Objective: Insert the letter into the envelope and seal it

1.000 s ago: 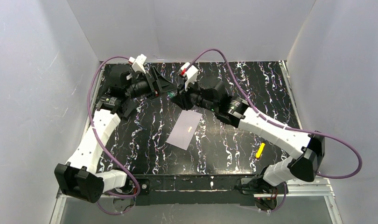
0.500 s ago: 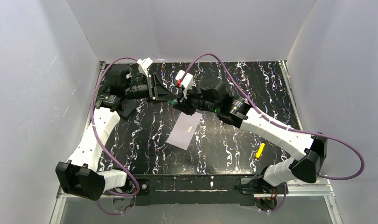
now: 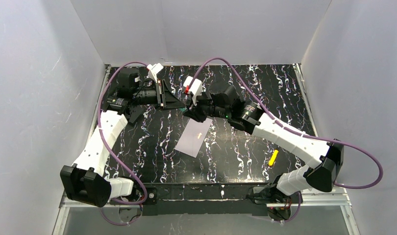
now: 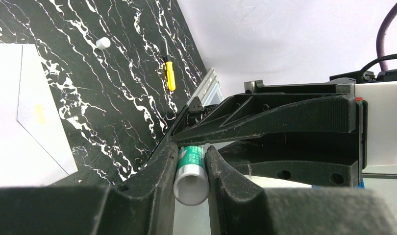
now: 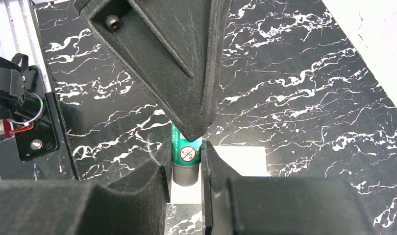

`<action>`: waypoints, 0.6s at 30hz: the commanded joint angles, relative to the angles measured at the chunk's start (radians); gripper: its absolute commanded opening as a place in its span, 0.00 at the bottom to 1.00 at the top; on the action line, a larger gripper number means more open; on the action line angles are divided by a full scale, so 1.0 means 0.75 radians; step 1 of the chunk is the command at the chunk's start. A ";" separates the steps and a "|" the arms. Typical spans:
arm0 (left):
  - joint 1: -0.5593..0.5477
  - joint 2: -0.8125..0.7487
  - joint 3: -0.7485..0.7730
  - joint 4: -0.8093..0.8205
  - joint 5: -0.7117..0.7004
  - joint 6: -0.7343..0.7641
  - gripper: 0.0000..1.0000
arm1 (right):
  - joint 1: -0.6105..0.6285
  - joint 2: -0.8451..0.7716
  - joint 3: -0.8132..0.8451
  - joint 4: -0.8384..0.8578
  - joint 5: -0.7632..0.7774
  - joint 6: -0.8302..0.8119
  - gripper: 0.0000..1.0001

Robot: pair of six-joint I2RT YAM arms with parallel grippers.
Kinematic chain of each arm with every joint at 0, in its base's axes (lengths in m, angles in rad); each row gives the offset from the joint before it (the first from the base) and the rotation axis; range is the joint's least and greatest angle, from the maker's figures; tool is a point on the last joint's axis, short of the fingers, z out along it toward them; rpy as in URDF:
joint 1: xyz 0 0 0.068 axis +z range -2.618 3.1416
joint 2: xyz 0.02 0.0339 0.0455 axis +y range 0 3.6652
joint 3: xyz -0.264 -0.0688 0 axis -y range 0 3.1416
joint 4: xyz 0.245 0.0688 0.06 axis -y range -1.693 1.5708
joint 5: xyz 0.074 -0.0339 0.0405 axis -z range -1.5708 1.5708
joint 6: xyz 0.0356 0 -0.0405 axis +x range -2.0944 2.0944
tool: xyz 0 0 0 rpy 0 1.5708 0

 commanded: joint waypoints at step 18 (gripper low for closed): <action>-0.009 -0.099 -0.220 0.342 -0.661 -0.035 0.00 | -0.496 -0.141 -0.228 -0.193 0.457 0.911 0.84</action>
